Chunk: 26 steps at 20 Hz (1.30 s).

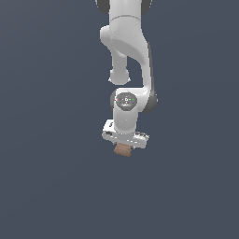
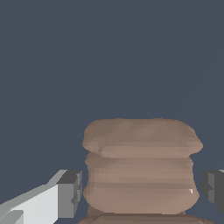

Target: Pick up the object and move it to a goal position.

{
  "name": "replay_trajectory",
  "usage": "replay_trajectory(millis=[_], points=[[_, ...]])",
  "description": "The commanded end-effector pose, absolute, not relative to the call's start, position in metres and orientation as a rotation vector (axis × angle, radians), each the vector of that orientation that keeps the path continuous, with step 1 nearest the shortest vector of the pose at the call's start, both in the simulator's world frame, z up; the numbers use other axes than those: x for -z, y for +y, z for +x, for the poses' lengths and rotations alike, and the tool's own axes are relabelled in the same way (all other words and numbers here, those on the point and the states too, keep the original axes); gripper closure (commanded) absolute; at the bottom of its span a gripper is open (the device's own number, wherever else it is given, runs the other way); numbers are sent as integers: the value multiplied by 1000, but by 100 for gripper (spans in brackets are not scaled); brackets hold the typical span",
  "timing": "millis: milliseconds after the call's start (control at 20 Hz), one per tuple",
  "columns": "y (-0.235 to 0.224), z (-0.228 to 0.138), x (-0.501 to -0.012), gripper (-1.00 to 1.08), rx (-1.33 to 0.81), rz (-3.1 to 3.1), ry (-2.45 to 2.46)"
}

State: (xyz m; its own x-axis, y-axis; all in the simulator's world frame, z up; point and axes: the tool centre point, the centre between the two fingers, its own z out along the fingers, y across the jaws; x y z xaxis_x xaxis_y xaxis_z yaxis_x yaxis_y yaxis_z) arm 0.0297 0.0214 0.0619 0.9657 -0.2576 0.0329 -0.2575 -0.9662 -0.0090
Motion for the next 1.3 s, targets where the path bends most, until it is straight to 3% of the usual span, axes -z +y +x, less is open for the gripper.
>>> replay_trajectory(millis=[0, 300, 1250], points=[[24, 18, -42, 108, 0, -3116, 402], [23, 29, -63, 108, 51, -3110, 407], [72, 10, -143, 108, 2, -3116, 402]])
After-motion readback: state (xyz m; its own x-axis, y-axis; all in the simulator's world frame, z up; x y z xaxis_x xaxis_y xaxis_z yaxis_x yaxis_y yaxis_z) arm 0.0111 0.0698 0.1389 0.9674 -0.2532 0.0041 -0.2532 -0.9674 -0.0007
